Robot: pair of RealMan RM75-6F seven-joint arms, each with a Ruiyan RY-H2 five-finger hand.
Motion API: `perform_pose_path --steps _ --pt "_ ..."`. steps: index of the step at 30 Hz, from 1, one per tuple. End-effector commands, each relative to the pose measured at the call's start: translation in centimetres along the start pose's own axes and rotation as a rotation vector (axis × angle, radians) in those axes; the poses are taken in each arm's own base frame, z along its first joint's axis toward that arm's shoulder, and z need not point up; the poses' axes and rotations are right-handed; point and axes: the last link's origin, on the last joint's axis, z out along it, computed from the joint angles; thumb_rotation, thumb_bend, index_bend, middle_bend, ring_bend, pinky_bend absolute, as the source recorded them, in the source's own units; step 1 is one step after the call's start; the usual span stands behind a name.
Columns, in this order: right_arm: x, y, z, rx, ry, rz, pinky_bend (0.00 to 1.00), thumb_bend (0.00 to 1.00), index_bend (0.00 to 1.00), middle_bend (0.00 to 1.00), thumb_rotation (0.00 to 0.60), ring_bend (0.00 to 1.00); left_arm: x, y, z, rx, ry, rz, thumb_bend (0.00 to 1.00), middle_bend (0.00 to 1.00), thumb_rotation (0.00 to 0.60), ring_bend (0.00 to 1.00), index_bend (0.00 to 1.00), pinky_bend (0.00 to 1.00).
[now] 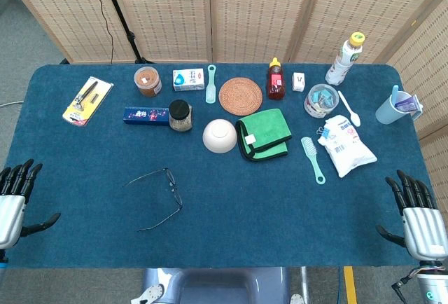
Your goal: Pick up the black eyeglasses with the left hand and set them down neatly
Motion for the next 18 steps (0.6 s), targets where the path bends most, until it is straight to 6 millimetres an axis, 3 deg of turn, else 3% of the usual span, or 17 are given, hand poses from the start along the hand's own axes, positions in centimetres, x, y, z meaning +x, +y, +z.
perform_pose_path --steps 1,8,18 --pt "0.0 0.1 0.0 -0.003 -0.005 -0.004 0.07 0.11 0.1 0.0 0.6 0.01 -0.2 0.0 0.1 0.001 -0.009 0.004 0.14 0.0 0.451 0.0 0.0 0.0" --pt "0.4 0.1 -0.4 -0.005 0.006 -0.007 0.07 0.11 0.1 0.0 0.6 0.02 -0.2 0.3 0.5 -0.024 -0.016 0.006 0.14 0.0 0.452 0.0 0.01 0.0" --pt "0.6 0.2 -0.7 -0.017 0.014 -0.006 0.07 0.11 0.1 0.01 0.6 0.02 -0.2 2.0 1.7 -0.117 -0.044 0.061 0.14 0.0 0.443 0.0 0.11 0.0"
